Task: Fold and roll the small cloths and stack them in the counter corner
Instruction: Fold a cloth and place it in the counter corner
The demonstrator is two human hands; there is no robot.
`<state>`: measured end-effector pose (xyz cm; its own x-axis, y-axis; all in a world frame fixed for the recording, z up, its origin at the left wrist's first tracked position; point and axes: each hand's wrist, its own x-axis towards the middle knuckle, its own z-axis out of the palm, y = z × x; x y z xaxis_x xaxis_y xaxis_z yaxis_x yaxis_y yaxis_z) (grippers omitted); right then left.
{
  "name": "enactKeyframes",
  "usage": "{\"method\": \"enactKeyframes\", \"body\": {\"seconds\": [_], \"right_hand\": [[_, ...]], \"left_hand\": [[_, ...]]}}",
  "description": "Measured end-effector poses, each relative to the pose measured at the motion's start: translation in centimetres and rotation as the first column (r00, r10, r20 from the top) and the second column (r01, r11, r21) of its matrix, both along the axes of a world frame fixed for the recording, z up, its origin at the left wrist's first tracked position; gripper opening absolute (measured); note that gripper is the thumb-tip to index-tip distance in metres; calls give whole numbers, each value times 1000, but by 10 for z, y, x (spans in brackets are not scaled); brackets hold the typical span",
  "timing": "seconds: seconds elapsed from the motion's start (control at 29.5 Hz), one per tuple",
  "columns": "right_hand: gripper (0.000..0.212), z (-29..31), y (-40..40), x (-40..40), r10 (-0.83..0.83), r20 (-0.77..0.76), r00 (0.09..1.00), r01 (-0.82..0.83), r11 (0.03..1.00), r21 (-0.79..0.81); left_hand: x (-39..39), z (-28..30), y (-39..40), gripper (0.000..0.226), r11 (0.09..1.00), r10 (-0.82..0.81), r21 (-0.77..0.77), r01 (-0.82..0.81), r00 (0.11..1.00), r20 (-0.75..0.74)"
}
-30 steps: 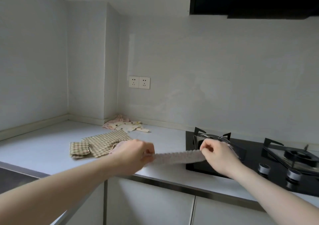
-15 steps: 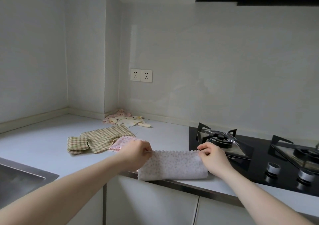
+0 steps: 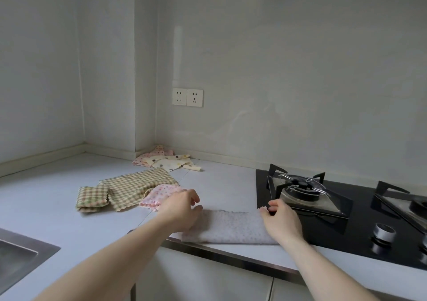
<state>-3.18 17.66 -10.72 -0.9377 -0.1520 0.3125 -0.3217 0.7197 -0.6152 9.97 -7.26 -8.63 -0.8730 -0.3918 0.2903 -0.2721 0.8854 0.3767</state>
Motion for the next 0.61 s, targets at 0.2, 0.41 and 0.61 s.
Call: {"method": "enactKeyframes", "body": {"seconds": [0.2,0.41,0.61], "right_hand": [[40,-10,-2,4,-55,-102,993,79,967,244],[35,-9,-1,8,-49,-98,994,72,964,255],[14,-10,5,10,36,-78,996,-37,999,-7]], "left_hand": [[0,-36,-7,35,999,44,-5,-44,996,-76],[1,-36,-7,26,999,32,24,-30,994,-105],[5,-31,-7,17,991,29,135,-8,988,-152]]}}
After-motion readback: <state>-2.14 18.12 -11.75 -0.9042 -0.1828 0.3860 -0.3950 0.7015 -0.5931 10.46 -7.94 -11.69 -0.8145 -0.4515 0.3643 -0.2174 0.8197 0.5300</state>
